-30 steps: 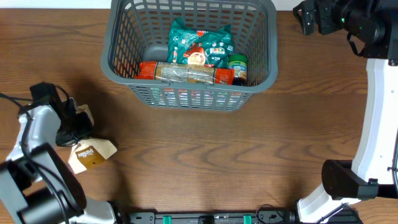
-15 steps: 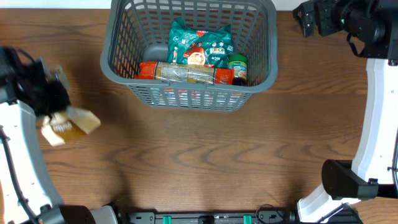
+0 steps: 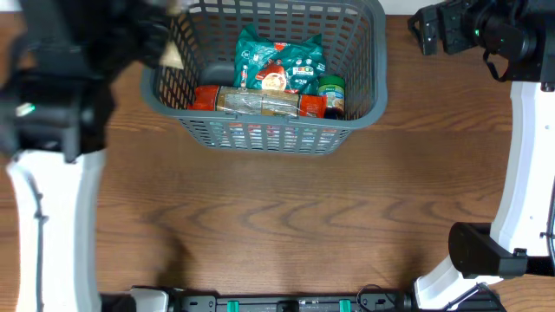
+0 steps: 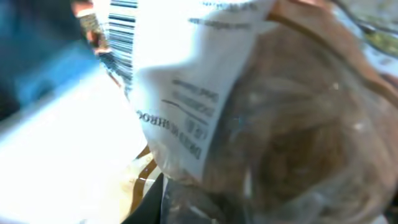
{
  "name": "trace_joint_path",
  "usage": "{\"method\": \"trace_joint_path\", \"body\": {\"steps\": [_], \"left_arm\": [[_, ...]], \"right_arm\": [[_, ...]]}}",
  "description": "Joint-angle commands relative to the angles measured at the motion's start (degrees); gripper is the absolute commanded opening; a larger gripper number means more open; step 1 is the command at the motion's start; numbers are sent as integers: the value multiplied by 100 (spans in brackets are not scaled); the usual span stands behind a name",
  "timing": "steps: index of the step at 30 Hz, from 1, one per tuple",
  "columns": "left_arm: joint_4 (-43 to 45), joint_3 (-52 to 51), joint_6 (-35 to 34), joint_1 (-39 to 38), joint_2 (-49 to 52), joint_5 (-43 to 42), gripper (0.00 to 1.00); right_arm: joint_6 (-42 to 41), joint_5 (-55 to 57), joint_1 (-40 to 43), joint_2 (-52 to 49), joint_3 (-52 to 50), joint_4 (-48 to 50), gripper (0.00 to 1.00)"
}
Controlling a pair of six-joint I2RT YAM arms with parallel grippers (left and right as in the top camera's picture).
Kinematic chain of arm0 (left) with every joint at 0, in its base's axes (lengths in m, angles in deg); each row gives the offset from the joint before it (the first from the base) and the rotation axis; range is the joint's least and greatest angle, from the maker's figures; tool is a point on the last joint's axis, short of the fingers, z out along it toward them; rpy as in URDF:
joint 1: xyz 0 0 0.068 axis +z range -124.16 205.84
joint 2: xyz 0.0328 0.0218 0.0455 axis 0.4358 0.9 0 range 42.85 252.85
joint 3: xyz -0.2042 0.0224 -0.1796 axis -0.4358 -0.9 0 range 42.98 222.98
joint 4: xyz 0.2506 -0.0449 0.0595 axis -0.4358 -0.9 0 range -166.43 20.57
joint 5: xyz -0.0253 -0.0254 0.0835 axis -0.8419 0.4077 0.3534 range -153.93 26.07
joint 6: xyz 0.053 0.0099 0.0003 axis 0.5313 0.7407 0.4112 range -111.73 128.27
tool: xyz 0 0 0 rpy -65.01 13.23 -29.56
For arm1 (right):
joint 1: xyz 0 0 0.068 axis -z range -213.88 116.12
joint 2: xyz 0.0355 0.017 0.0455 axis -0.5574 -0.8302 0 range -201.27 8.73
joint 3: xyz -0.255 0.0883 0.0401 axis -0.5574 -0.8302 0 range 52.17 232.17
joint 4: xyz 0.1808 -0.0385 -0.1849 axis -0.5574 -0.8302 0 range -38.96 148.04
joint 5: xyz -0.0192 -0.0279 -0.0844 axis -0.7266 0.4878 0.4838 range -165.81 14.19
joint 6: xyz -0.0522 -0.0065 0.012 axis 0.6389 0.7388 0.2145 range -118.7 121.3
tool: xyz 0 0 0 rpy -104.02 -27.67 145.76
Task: Pack container
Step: 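Lift the mushroom bag with the left gripper and drop it in the basket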
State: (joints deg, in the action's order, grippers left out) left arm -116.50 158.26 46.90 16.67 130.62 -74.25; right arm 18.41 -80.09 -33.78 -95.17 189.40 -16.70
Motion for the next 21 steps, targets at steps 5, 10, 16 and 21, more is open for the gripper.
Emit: {"method": "trace_joint_path", "body": {"steps": [5,10,16,21], "left_arm": [[131,-13,3145,-566,1427,63,6],[120,-13,3141,-564,2319,70,6],[111,-15,3051,-444,2962,90,6],[-24,-20,2975,-348,3134,87,47]], "right_arm": [[-81,20,35,-28,-15,-201,99],[-81,20,35,-28,-15,-334,99],[-81,20,35,-28,-15,-411,99],[-81,20,35,-28,-15,-417,99]]}}
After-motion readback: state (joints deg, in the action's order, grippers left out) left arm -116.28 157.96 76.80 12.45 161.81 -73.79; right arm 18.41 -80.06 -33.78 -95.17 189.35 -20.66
